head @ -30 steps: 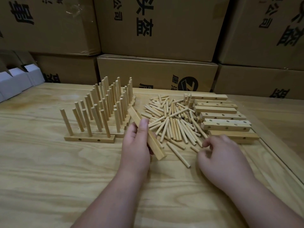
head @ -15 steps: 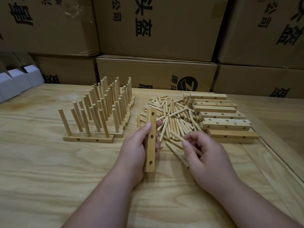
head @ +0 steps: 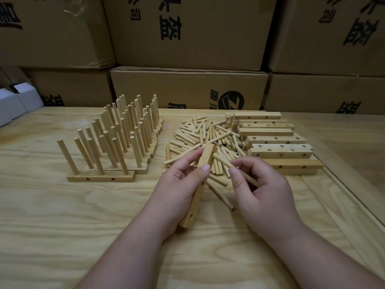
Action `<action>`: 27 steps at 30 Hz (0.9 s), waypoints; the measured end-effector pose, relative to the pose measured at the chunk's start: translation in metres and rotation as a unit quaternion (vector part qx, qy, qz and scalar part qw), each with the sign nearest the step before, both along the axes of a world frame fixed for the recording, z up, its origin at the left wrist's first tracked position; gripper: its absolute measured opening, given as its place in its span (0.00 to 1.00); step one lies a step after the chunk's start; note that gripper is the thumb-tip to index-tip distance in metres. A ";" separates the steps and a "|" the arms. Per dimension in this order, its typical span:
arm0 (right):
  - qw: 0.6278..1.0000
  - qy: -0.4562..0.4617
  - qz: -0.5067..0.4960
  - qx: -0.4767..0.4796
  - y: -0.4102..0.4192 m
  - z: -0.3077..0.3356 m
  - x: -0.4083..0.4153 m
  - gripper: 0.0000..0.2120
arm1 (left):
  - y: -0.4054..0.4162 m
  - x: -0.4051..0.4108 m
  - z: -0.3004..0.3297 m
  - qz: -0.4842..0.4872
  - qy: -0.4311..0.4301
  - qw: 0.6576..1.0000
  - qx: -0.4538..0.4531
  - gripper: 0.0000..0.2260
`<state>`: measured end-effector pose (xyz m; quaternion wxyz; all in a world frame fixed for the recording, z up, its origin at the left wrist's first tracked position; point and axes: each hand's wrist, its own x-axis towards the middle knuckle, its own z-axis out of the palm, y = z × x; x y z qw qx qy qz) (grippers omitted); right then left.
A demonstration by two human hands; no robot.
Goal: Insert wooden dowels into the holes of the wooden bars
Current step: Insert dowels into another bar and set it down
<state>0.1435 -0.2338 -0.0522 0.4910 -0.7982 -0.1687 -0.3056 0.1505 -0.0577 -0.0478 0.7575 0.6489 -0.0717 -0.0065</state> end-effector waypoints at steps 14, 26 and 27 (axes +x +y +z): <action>1.000 -0.001 0.007 -0.019 -0.003 -0.001 0.006 0.11 | 0.001 0.007 -0.009 -0.002 -0.025 0.999 0.042 0.23; 0.999 -0.019 -0.043 -0.019 -0.006 0.001 0.004 0.07 | 0.004 0.007 -0.011 -0.033 -0.042 0.997 0.060 0.20; 0.999 -0.015 -0.045 -0.019 -0.006 0.000 0.004 0.06 | 0.004 0.007 -0.011 -0.030 -0.042 0.997 0.061 0.20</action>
